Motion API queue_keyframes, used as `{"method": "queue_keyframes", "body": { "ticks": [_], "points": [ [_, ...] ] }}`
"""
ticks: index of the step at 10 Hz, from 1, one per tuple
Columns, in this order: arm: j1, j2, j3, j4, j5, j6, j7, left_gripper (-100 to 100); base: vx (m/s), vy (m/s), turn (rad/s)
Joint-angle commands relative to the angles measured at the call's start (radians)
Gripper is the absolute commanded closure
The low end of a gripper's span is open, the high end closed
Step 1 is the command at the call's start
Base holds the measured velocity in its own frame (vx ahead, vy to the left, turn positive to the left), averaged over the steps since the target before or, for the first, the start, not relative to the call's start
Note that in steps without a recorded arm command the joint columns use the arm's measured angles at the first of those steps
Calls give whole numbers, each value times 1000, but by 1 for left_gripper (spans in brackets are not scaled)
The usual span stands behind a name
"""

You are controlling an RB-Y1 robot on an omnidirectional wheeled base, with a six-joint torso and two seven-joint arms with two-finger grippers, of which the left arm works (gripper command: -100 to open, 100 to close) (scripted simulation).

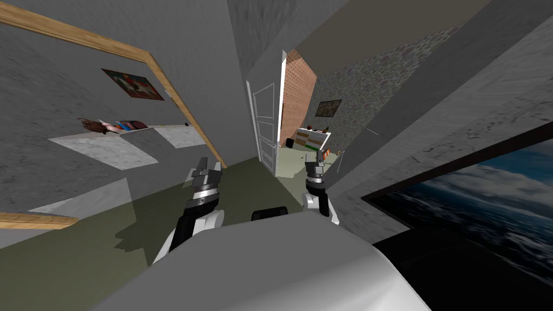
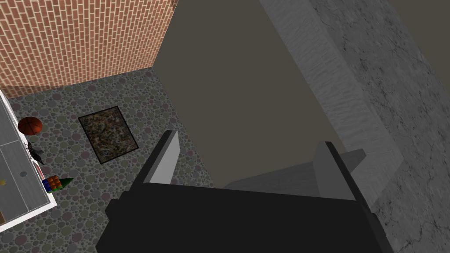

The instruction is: Push the door open

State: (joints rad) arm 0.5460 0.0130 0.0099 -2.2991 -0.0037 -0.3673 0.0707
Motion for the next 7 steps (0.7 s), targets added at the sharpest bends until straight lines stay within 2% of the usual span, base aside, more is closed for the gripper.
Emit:
{"method": "queue_keyframes", "body": {
  "ticks": [1, 3, 7],
  "points": [
    [-24, 11, -14, 37, 8, 0, -5, -100, 59, 28, -95],
    [-43, 18, -25, 67, 14, 0, -9, -100, 105, 61, -81],
    [-111, 39, -63, 172, 36, 0, -24, -100, 124, 66, -89]
  ]
}}
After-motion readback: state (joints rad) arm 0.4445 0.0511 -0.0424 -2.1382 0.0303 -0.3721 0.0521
